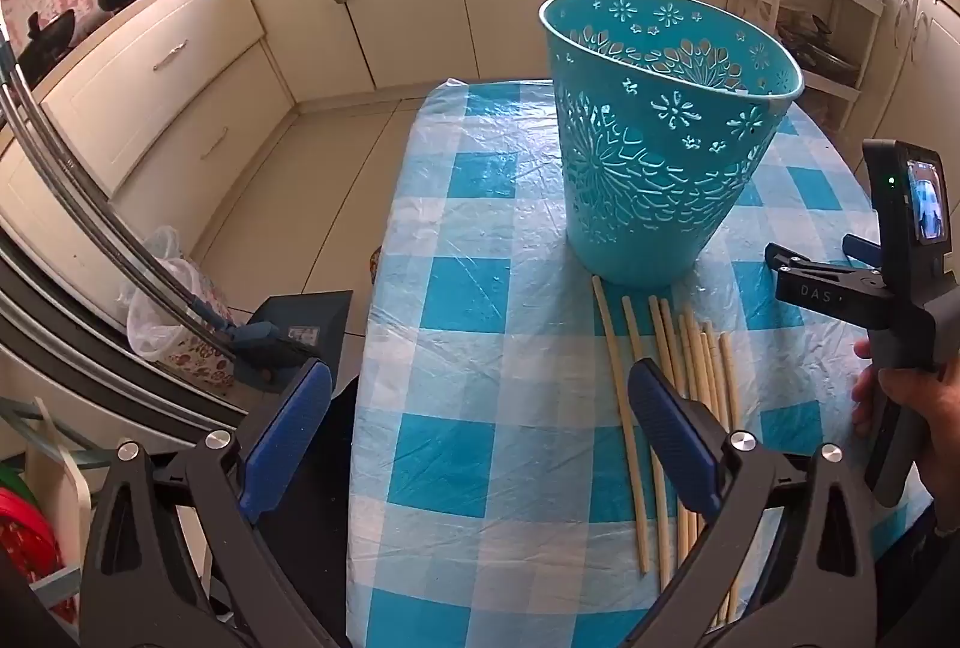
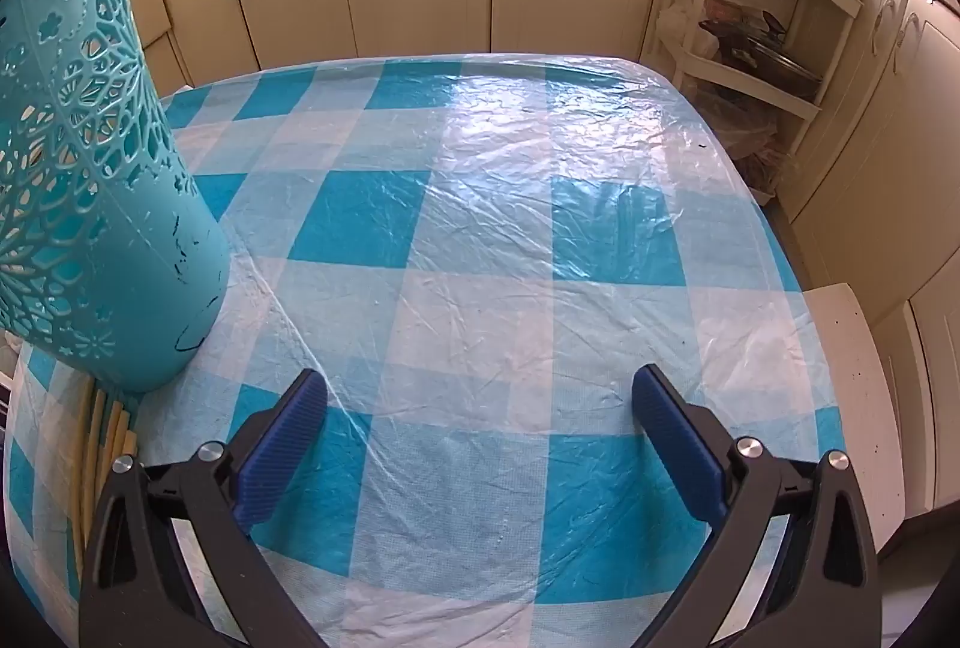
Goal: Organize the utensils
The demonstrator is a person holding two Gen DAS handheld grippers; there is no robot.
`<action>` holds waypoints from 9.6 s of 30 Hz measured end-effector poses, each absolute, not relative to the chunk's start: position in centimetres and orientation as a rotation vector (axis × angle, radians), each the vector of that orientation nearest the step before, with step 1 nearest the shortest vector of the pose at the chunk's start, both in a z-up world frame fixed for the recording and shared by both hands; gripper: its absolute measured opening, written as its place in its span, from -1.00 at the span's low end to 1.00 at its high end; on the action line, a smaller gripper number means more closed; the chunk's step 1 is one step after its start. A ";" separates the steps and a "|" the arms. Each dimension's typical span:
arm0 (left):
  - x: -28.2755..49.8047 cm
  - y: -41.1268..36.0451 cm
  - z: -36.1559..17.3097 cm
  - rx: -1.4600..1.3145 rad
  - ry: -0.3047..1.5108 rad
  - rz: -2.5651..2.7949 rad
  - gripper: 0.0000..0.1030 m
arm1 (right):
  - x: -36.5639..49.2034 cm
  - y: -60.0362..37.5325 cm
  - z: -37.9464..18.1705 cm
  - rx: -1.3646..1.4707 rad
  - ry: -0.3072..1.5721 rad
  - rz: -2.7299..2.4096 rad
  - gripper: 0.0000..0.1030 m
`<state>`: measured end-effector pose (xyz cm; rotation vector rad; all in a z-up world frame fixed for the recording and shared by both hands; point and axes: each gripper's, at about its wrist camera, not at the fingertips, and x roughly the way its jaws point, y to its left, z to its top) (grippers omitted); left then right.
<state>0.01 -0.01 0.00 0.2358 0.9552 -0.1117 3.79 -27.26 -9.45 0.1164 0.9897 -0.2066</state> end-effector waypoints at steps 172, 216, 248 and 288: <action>6.7 -5.2 -8.5 0.198 1.087 -0.293 -0.91 | -5.6 -19.3 -8.1 0.212 0.916 0.039 -0.82; 10.7 -6.0 8.2 -0.063 0.480 -0.323 -0.91 | -5.4 -19.4 -8.4 0.281 0.893 0.101 -0.47; 1.9 5.3 -5.7 -0.031 0.815 -0.215 0.43 | -9.2 -20.5 -2.3 0.404 0.795 0.088 -0.89; 2.0 6.4 -7.1 -0.105 0.831 -0.222 0.50 | -2.1 -17.8 10.3 0.332 0.311 0.109 -0.39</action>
